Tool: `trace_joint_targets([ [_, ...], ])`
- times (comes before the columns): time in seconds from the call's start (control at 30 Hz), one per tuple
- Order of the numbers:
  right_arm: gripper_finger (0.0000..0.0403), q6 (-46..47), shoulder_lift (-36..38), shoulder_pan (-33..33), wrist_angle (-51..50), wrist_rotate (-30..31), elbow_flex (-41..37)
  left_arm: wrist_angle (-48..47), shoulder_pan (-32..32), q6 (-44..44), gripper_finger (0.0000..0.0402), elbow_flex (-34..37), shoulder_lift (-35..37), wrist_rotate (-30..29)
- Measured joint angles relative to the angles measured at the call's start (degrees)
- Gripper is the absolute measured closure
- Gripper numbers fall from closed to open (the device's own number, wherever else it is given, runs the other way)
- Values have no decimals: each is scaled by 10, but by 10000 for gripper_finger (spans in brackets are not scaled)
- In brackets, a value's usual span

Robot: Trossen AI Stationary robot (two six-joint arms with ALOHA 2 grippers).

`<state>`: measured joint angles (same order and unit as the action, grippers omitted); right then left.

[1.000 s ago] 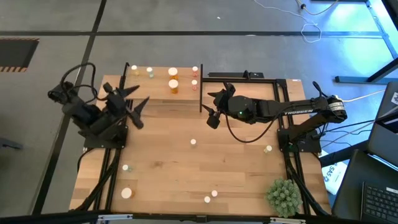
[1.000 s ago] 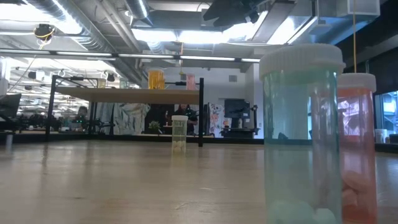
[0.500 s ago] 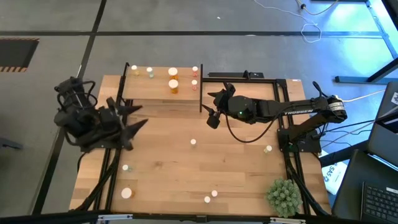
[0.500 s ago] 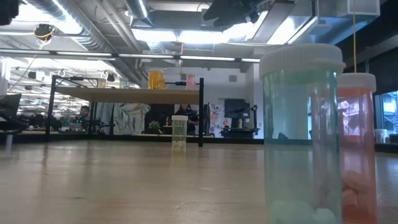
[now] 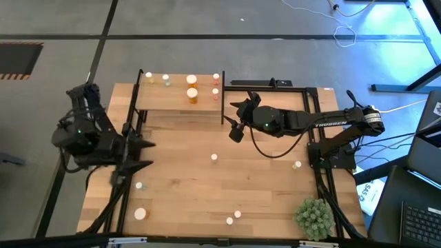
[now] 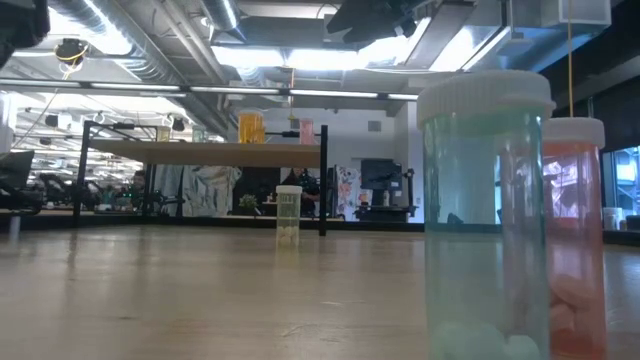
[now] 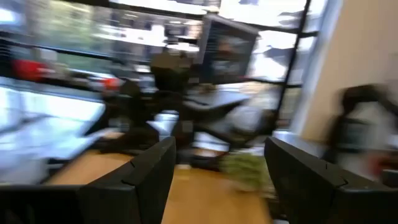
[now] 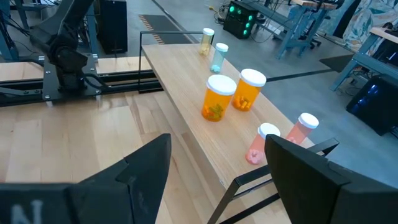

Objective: Pick and place medicine bottles onto shelf by color
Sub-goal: Put the left small blue pill on the shelf aligned with the blue pill on the shelf

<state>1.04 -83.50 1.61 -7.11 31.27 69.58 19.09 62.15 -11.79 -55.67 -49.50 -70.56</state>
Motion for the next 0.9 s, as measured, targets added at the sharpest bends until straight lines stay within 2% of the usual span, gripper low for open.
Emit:
trace_joint_targets([
  [0.13,142,0,0,0,0,0,0,-120,28,96,163,-27,20,57],
  [0.27,142,0,0,0,0,0,0,-326,25,209,162,-103,23,100],
  [0.4,142,0,0,0,0,0,0,-583,-4,414,163,-185,23,181],
  [0.53,142,0,0,0,0,0,0,-792,-51,632,165,-216,19,288],
  [0.67,142,0,0,0,0,0,0,-915,-94,802,164,-215,10,390],
  [0.8,142,0,0,0,0,0,0,-1002,-129,919,167,-207,-11,473],
  [0.9,142,0,0,0,0,0,0,-1024,-150,981,167,-190,-32,553],
])
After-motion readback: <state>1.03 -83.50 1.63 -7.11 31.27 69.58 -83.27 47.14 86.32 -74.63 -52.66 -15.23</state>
